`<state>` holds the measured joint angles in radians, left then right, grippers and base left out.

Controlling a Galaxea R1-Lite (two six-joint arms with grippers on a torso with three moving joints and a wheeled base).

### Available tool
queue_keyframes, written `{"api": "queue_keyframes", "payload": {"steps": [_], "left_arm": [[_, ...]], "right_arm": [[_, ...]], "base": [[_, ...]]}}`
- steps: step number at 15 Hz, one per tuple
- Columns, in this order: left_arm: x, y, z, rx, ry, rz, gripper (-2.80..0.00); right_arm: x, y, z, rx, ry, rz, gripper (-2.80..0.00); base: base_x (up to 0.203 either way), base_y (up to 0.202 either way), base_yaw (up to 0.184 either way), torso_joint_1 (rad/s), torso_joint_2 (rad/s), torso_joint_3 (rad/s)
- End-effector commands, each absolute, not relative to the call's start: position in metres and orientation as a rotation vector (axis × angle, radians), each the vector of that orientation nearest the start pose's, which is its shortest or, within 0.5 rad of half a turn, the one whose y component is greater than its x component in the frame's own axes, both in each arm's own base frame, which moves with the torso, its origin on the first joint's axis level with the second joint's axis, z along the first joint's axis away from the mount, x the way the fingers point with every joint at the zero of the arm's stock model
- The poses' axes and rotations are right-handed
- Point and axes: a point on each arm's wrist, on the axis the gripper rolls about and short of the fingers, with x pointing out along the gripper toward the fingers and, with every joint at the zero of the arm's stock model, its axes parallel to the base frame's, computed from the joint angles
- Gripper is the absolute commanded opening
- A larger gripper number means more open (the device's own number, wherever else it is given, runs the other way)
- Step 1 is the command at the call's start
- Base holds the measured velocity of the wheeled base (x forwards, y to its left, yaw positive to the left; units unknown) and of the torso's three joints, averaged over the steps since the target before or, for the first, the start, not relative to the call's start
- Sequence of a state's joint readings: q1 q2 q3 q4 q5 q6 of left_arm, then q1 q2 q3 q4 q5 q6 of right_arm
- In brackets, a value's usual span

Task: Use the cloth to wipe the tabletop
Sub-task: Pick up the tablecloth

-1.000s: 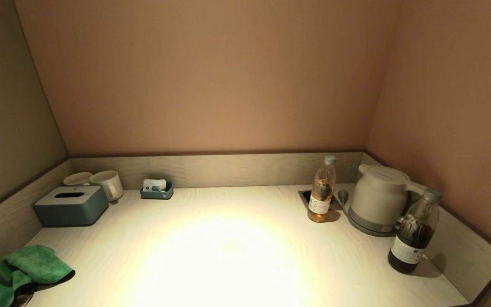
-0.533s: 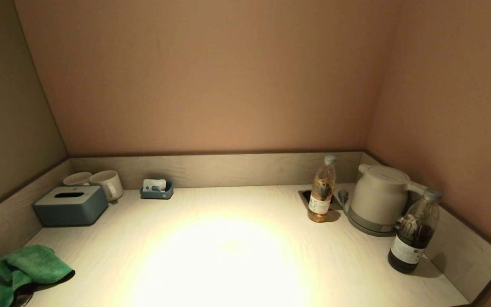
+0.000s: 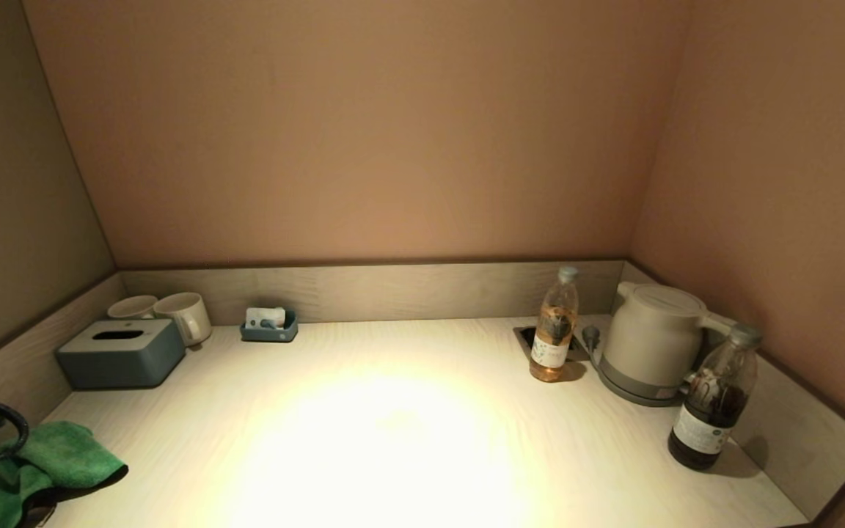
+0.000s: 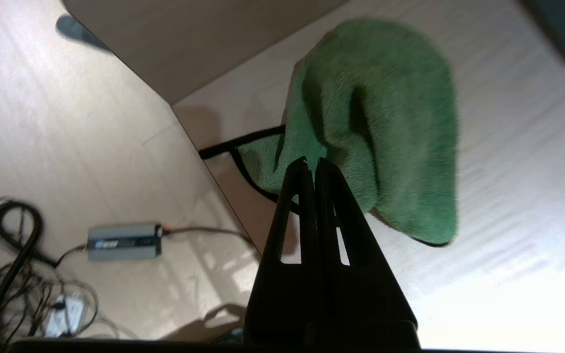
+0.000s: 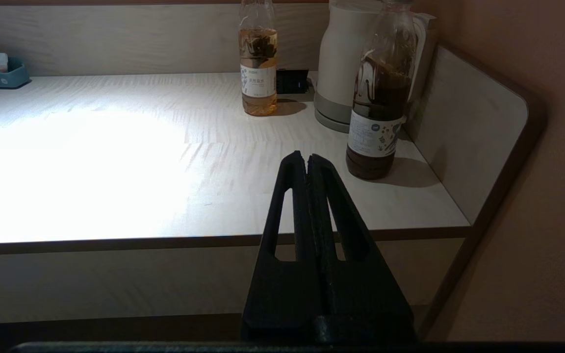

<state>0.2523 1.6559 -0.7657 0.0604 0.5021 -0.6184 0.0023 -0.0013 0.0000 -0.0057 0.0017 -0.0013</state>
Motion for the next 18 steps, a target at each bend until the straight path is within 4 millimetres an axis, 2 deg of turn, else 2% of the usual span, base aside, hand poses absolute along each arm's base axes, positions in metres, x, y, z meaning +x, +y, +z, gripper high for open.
{"api": "queue_keyframes", "payload": {"steps": [1,2,6,8,10,12,15,18], "left_arm": [[0.264,0.082,0.080,-0.412,0.881,1.026,-2.80],[0.268,0.084,0.074,-0.420,0.894,1.038,-2.80],[0.284,0.087,0.074,-0.447,0.873,1.011,-2.80],[0.284,0.087,0.074,-0.447,0.873,1.011,-2.80],[0.287,0.086,0.083,-0.525,0.864,0.913,-2.80],[0.283,0.082,0.104,-0.604,0.829,0.792,-2.80],[0.279,0.081,0.114,-0.640,0.816,0.704,-2.80],[0.282,0.082,0.118,-0.637,0.772,0.691,-2.80]], "right_arm": [[-0.023,0.000,0.076,-0.002,-0.006,0.005,-2.80],[-0.023,0.000,0.076,-0.002,-0.006,0.005,-2.80],[-0.023,0.000,0.076,-0.002,-0.006,0.005,-2.80],[-0.023,0.000,0.076,-0.002,-0.006,0.005,-2.80],[-0.023,0.000,0.076,-0.002,-0.006,0.005,-2.80],[-0.023,0.000,0.076,-0.002,-0.006,0.005,-2.80],[-0.023,0.000,0.076,-0.002,-0.006,0.005,-2.80],[-0.023,0.000,0.076,-0.002,-0.006,0.005,-2.80]], "base": [[0.000,0.000,0.000,0.000,0.00,0.000],[0.000,0.000,0.000,0.000,0.00,0.000],[0.000,0.000,0.000,0.000,0.00,0.000],[0.000,0.000,0.000,0.000,0.00,0.000],[0.000,0.000,0.000,0.000,0.00,0.000],[0.000,0.000,0.000,0.000,0.00,0.000],[0.000,0.000,0.000,0.000,0.00,0.000],[0.000,0.000,0.000,0.000,0.00,0.000]]}}
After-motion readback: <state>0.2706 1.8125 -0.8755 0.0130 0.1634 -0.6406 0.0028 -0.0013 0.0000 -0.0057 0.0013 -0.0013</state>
